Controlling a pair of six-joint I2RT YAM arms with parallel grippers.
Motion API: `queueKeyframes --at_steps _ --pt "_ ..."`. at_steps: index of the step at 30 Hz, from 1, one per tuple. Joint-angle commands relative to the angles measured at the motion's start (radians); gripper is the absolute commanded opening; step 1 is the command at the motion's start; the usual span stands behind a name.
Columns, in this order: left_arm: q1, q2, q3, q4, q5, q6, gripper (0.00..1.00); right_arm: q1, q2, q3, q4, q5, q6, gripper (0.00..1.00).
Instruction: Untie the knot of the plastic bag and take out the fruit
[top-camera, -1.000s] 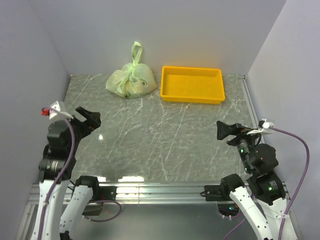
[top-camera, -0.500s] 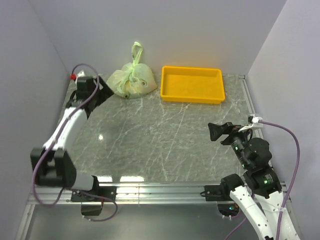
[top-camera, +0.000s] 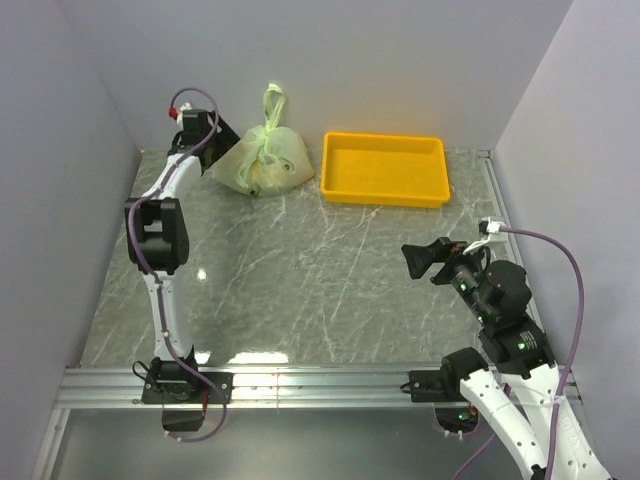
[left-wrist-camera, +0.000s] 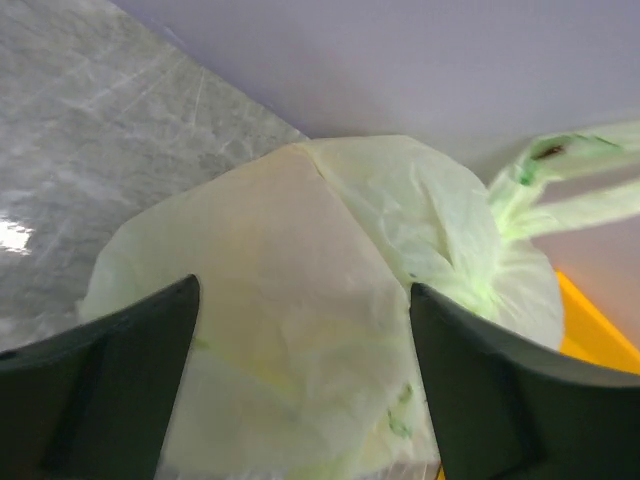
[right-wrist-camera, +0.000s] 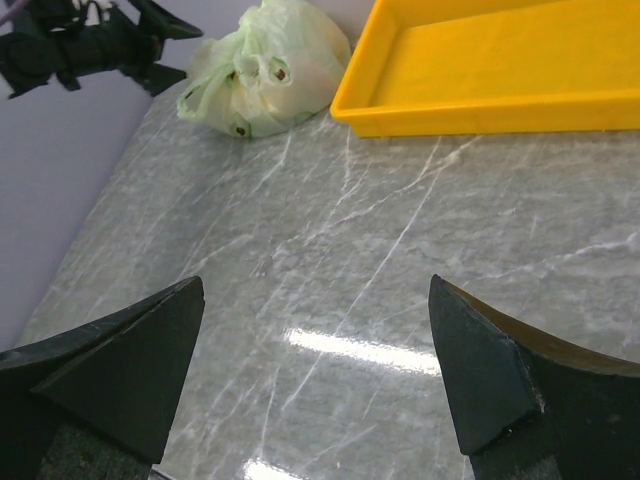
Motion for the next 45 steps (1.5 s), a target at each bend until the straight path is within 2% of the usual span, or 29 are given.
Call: queueKeyframes --at_steps 1,3,4,6,10,11,13,15,21,24,26,29,31,35,36,39,45 --pt "0.000 0.067 0.082 -0.014 0.048 -0.013 0.78 0.008 0.014 0.022 0.033 -0.035 0.020 1.00" --pt "0.000 0.069 0.039 0.014 0.115 -0.021 0.52 0.007 0.009 0.023 0.022 -0.040 0.025 1.00" --pt "-0.001 0.057 0.012 0.027 0.133 -0.025 0.23 0.007 0.004 0.022 0.013 -0.041 0.025 1.00" --pt "-0.006 -0.012 -0.094 0.089 0.162 -0.015 0.01 0.007 -0.003 0.016 0.007 -0.046 0.027 1.00" --pt "-0.020 -0.174 -0.283 0.121 0.185 0.021 0.01 0.007 -0.009 0.004 0.020 -0.058 0.022 1.00" --pt "-0.023 -0.257 -0.326 0.118 0.188 0.028 0.01 0.008 -0.008 0.000 0.026 -0.066 0.020 1.00" --pt "-0.040 -0.349 -0.467 0.107 0.185 0.042 0.01 0.008 0.010 0.004 0.046 -0.095 0.014 1.00" --pt "-0.055 -0.495 -0.595 0.068 0.162 0.070 0.01 0.007 0.029 0.007 0.059 -0.129 0.010 1.00" --pt "-0.149 -0.871 -0.830 -0.092 0.096 0.140 0.00 0.010 0.125 0.011 0.108 -0.227 -0.001 1.00" --pt "-0.247 -1.000 -0.924 -0.178 0.139 0.142 0.01 0.023 0.175 0.013 0.128 -0.261 0.011 1.00" --pt "-0.352 -1.081 -0.984 -0.193 0.182 0.121 0.01 0.063 0.205 0.014 0.141 -0.241 0.020 1.00" --pt "-0.527 -1.188 -1.102 -0.164 0.153 0.040 0.01 0.155 0.247 0.011 0.166 -0.165 0.030 1.00" --pt "-0.605 -1.235 -1.188 -0.144 0.127 -0.058 0.01 0.209 0.292 0.002 0.197 -0.134 0.040 1.00" --pt "-0.656 -1.340 -1.312 -0.101 0.061 -0.186 0.01 0.374 0.403 0.000 0.224 -0.017 0.083 1.00" --pt "-0.660 -1.351 -1.343 -0.089 0.052 -0.198 0.01 0.402 0.426 -0.001 0.226 0.045 0.091 1.00" --pt "-0.661 -1.374 -1.349 -0.098 0.027 -0.202 0.01 0.480 0.513 0.008 0.227 0.106 0.120 1.00" --pt "-0.660 -1.394 -1.354 -0.115 -0.004 -0.215 0.01 0.629 0.627 0.085 0.110 0.239 0.166 0.98"
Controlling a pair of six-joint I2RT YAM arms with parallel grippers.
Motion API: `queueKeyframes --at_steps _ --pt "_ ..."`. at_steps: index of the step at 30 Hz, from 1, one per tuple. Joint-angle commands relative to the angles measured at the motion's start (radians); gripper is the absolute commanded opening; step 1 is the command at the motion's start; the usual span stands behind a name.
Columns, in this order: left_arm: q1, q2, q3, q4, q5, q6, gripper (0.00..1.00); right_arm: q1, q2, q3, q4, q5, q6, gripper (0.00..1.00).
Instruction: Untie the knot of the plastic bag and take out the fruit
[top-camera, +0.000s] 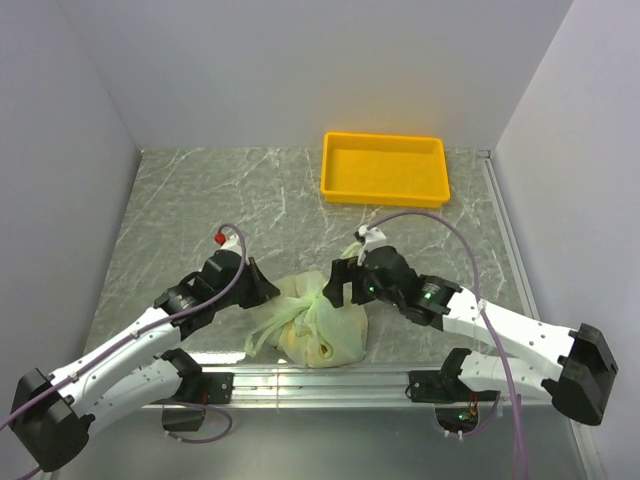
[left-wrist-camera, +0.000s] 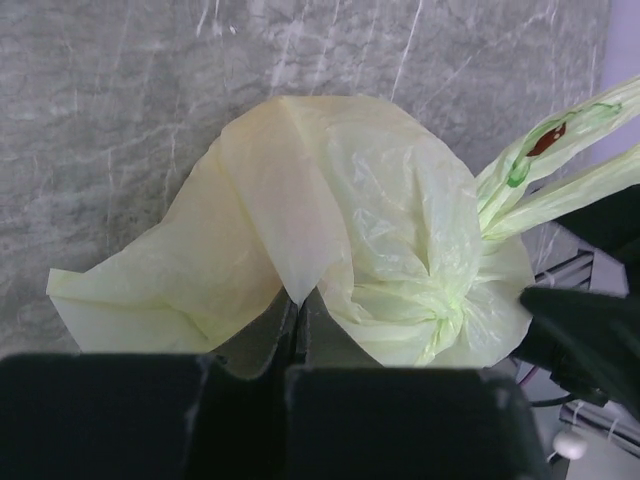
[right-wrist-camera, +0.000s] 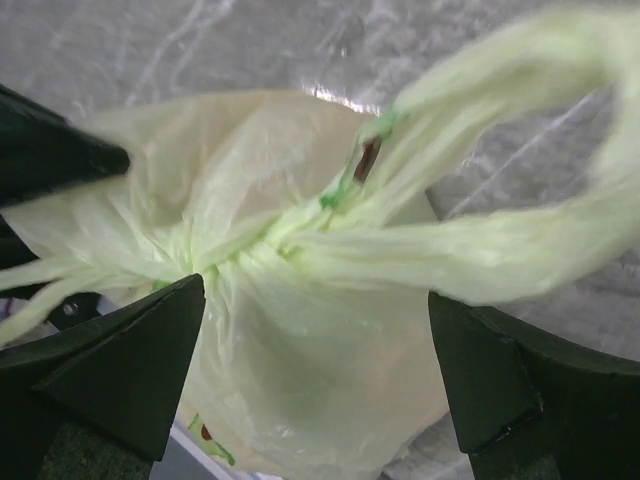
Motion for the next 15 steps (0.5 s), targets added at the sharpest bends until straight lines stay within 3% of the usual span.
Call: queueKeyframes --at_steps 1,7,12,13,15 --pt "-0.002 -0.026 -0.003 0.040 -0.050 -0.049 0.01 0.087 0.015 0.077 -0.060 0.138 0.052 0.97" --pt "-0.002 -0.078 -0.053 0.068 -0.104 -0.114 0.01 0.251 0.062 0.101 -0.114 0.250 0.110 0.89" --pt "-0.002 -0.089 -0.044 0.068 -0.167 -0.120 0.01 0.267 0.176 0.120 -0.124 0.305 0.130 0.86" --pt "-0.002 -0.088 -0.042 0.065 -0.187 -0.129 0.00 0.267 0.188 0.121 -0.128 0.313 0.127 0.83" --pt "-0.001 -0.085 -0.042 0.069 -0.220 -0.135 0.01 0.265 0.211 0.123 -0.163 0.374 0.132 0.64"
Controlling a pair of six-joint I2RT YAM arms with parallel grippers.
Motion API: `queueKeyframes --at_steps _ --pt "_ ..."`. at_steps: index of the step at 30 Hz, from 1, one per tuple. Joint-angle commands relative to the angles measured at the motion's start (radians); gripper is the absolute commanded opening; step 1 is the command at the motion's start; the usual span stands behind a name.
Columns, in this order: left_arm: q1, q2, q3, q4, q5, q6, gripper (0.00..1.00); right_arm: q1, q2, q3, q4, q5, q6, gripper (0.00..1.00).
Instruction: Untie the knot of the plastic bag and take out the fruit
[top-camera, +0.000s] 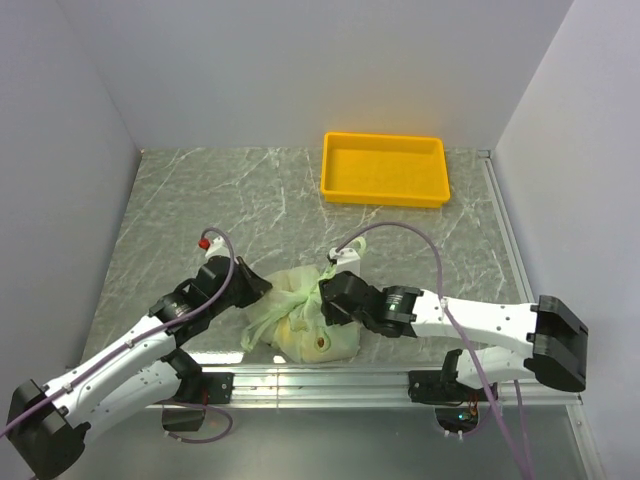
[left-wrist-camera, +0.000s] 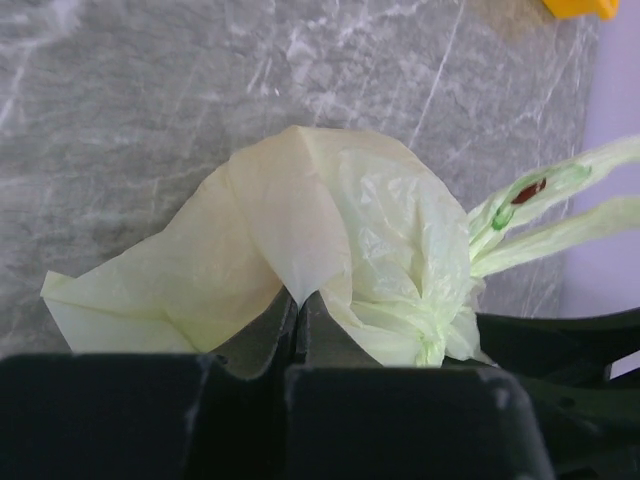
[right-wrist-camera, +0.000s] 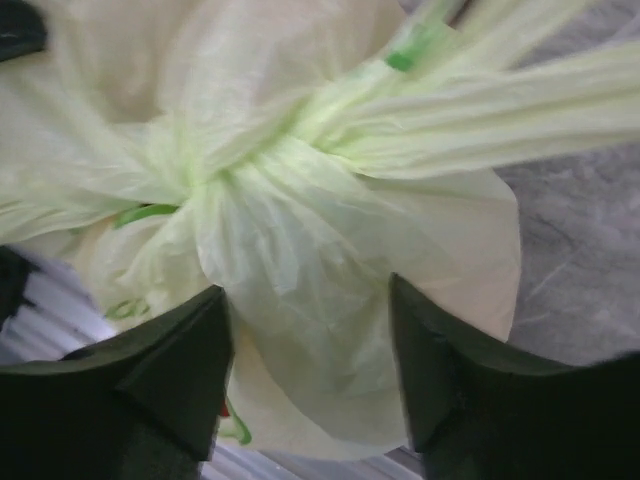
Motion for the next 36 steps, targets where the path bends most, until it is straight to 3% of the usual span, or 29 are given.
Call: queueKeyframes --at_steps 1,2,3,4,6,7,8,9,10,15,18,19,21,23,26,30,31,36 --pt "0.005 -0.006 0.010 0.048 -0.111 -0.024 0.00 0.003 0.025 0.033 -0.065 0.143 0.030 0.52" --pt "0.011 -0.005 0.011 0.051 -0.120 -0.023 0.01 -0.006 0.022 0.029 -0.079 0.177 0.027 0.20" --pt "0.022 -0.002 0.013 0.050 -0.131 -0.021 0.00 -0.024 0.010 0.026 -0.112 0.223 0.024 0.07" --pt "0.060 -0.002 0.016 0.042 -0.146 -0.020 0.01 -0.046 -0.004 0.021 -0.129 0.243 0.022 0.00" --pt "0.173 -0.008 0.010 0.030 -0.149 -0.015 0.00 -0.159 -0.082 -0.017 -0.137 0.257 0.000 0.00" --pt "0.229 -0.023 0.002 0.028 -0.107 -0.014 0.01 -0.202 -0.121 -0.034 -0.130 0.237 -0.008 0.00" --pt "0.351 -0.032 -0.022 0.036 -0.071 -0.008 0.00 -0.295 -0.203 -0.071 -0.093 0.220 -0.031 0.00" --pt "0.352 -0.043 -0.035 0.045 -0.035 -0.008 0.00 -0.331 -0.243 -0.091 -0.065 0.194 -0.048 0.00" --pt "0.451 -0.052 -0.047 0.066 0.007 -0.006 0.00 -0.365 -0.280 -0.108 -0.038 0.139 -0.065 0.00" --pt "0.476 -0.010 -0.024 0.108 0.173 0.054 0.00 -0.397 -0.354 -0.157 0.088 -0.017 -0.178 0.00" --pt "0.476 0.003 0.039 0.097 0.291 0.199 0.37 -0.397 -0.342 -0.168 0.117 -0.091 -0.211 0.00" --pt "0.473 -0.005 0.062 0.085 0.324 0.237 0.62 -0.397 -0.342 -0.169 0.127 -0.108 -0.220 0.00" --pt "0.455 -0.020 0.135 0.027 0.357 0.326 0.89 -0.397 -0.345 -0.171 0.148 -0.157 -0.255 0.00" --pt "0.427 -0.040 0.215 -0.010 0.356 0.368 0.99 -0.396 -0.333 -0.159 0.154 -0.179 -0.275 0.00" --pt "0.300 -0.020 0.275 -0.032 0.299 0.359 0.99 -0.381 -0.302 -0.139 0.157 -0.200 -0.309 0.00" --pt "0.066 0.102 0.277 0.022 0.124 0.214 0.99 -0.348 -0.274 -0.128 0.170 -0.171 -0.333 0.00" --pt "0.041 0.171 0.287 0.027 0.031 0.191 0.99 -0.342 -0.270 -0.126 0.170 -0.154 -0.338 0.00" --pt "-0.030 0.320 0.303 0.071 -0.154 0.083 0.96 -0.296 -0.259 -0.120 0.165 -0.104 -0.346 0.00"
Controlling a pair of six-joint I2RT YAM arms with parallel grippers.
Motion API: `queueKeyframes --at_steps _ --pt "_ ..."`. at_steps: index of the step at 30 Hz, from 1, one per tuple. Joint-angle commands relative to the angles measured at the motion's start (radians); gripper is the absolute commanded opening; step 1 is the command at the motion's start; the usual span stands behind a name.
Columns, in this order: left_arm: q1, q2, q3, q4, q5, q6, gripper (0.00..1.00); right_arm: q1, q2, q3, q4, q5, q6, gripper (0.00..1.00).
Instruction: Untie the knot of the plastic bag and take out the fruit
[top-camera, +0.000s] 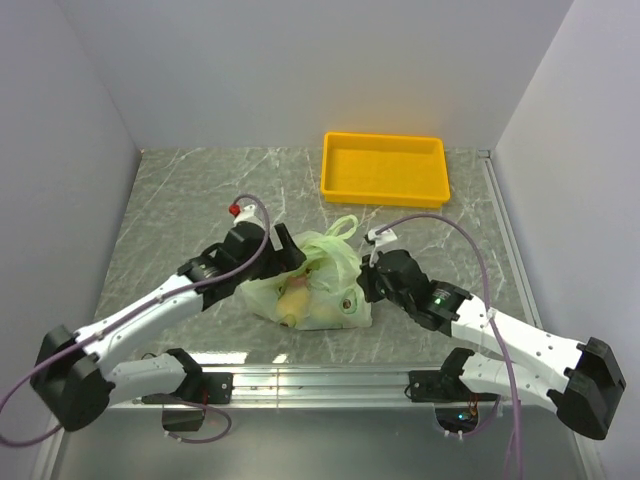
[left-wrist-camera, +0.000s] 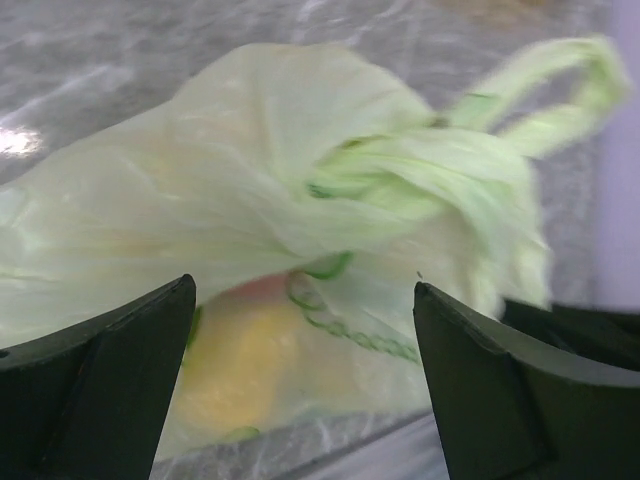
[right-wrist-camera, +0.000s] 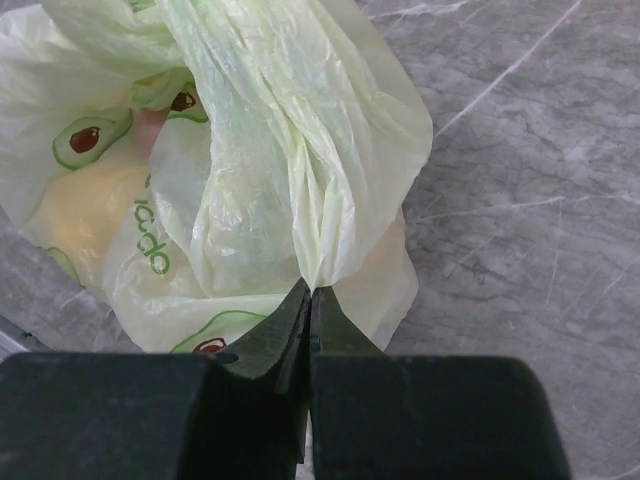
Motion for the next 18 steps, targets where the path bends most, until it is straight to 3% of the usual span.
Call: queueKeyframes --at_steps 1,6,11,14,15,17,18 --pt "-0.018 0.061 0.012 0.051 -0.194 -0.104 0.95 0.036 0.003 0.051 0.036 0.047 -0.026 0.00" --pt "-0.018 0.107 -0.024 0.164 -0.248 -0.174 0.92 0.081 0.006 0.043 0.031 0.093 -0.017 0.00" --pt "-0.018 0.195 -0.037 0.221 -0.197 -0.205 0.87 0.115 -0.003 0.025 0.030 0.113 0.000 0.00" --pt "-0.020 0.227 -0.056 0.229 -0.184 -0.218 0.71 0.118 -0.009 0.022 0.027 0.125 0.003 0.00" --pt "-0.018 0.232 -0.060 0.224 -0.187 -0.218 0.54 0.119 -0.010 0.023 0.019 0.136 0.004 0.00" --pt "-0.018 0.230 -0.073 0.201 -0.196 -0.215 0.36 0.118 -0.015 0.022 0.008 0.176 -0.002 0.00" --pt "-0.018 0.219 -0.077 0.190 -0.205 -0.207 0.18 0.116 -0.018 0.020 0.001 0.186 -0.003 0.00"
